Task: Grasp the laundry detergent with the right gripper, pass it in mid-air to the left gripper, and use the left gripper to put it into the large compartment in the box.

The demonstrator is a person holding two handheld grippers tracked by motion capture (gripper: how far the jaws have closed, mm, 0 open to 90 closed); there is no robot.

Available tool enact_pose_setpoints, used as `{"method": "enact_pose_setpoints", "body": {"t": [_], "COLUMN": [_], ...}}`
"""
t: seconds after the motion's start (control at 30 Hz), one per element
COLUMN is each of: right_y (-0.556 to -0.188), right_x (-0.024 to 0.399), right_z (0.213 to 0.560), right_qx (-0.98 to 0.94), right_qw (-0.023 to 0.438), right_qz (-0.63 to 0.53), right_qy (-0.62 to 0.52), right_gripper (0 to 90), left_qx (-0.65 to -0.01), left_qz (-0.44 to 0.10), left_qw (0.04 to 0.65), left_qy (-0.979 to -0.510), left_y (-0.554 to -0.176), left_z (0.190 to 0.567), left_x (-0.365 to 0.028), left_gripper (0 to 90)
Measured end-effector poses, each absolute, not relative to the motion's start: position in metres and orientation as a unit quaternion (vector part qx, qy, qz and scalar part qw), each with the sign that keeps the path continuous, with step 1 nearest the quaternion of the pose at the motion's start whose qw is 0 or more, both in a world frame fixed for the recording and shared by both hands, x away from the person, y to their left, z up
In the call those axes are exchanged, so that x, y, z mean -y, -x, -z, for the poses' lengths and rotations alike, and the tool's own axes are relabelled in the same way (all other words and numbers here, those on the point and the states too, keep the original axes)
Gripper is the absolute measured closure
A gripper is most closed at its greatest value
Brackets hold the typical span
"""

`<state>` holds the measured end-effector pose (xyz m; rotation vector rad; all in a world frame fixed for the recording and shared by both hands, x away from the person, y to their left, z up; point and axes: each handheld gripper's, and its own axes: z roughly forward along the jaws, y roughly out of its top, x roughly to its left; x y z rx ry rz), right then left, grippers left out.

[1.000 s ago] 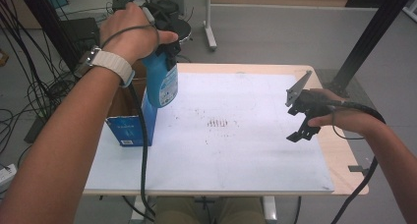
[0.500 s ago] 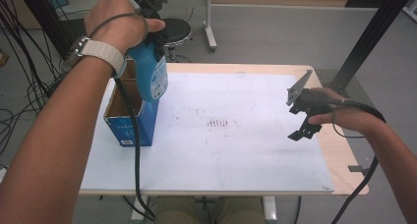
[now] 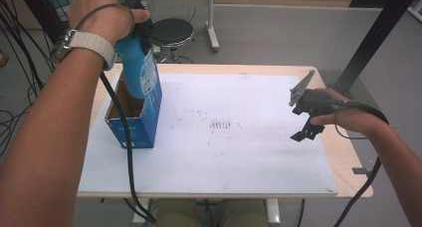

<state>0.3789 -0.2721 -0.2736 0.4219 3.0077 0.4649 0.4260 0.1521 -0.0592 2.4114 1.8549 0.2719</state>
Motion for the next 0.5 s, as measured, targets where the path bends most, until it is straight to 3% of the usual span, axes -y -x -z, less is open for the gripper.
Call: {"method": "enact_pose_setpoints", "body": {"t": [0.5], "right_y": [-0.379], "right_x": [0.277], "right_z": [0.272], "right_qx": [-0.977], "right_qw": [0.039], "right_qz": [-0.15], "right_qy": [-0.145], "right_gripper": [5.9], "left_qx": [-0.644], "left_qz": [-0.099], "left_qw": [0.038], "left_qy": [-0.758], "left_y": [-0.432], "left_z": [0.054], "left_x": [-0.174], "left_gripper": [38.3]}}
